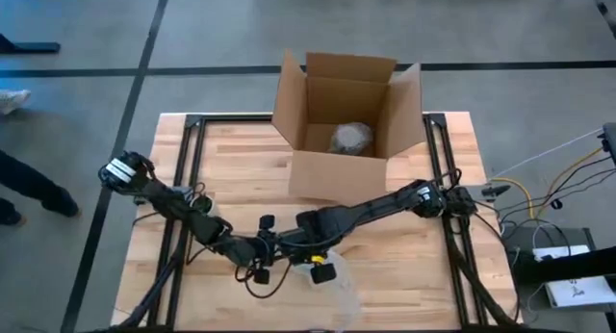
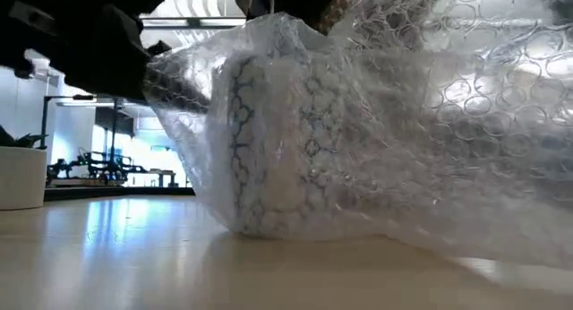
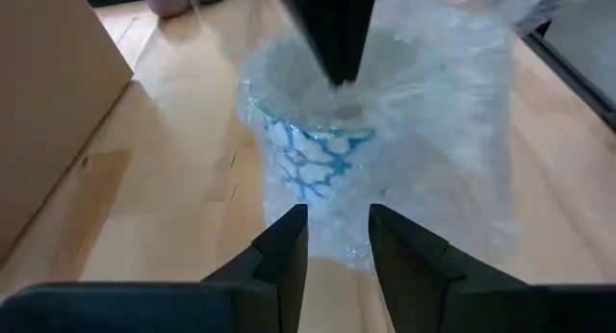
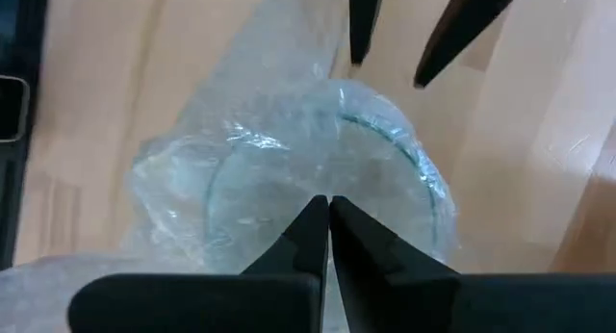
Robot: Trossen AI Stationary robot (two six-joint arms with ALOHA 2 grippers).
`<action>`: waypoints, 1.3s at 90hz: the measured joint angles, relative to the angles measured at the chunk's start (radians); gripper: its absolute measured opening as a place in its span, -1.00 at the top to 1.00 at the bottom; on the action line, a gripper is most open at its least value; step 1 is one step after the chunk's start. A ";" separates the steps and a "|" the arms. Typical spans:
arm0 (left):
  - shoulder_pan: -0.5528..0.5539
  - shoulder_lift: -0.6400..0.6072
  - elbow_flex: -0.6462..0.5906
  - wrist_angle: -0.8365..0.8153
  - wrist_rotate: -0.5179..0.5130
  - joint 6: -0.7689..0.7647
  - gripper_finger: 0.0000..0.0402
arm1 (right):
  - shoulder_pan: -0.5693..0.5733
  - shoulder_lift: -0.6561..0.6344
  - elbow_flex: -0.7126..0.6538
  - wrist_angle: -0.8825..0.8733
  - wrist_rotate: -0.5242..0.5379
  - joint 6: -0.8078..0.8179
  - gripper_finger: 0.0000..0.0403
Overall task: Wrap mug
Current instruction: Wrap the blue patterned mug with the bubble wrap
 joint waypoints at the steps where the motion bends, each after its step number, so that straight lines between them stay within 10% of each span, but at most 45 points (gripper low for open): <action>1: -0.003 -0.008 0.000 -0.011 0.000 0.000 0.51 | 0.000 0.002 -0.005 0.002 0.004 0.003 1.00; 28: -0.107 -0.177 0.000 -0.137 -0.002 -0.009 0.51 | -0.014 0.048 -0.121 0.053 0.081 0.024 1.00; 55: -0.090 0.004 0.015 0.110 -0.097 0.152 0.51 | -0.013 0.052 -0.128 0.131 0.081 0.008 1.00; 117: -0.024 0.116 0.081 0.117 -0.109 0.264 0.51 | -0.010 0.038 -0.081 0.058 0.175 0.035 1.00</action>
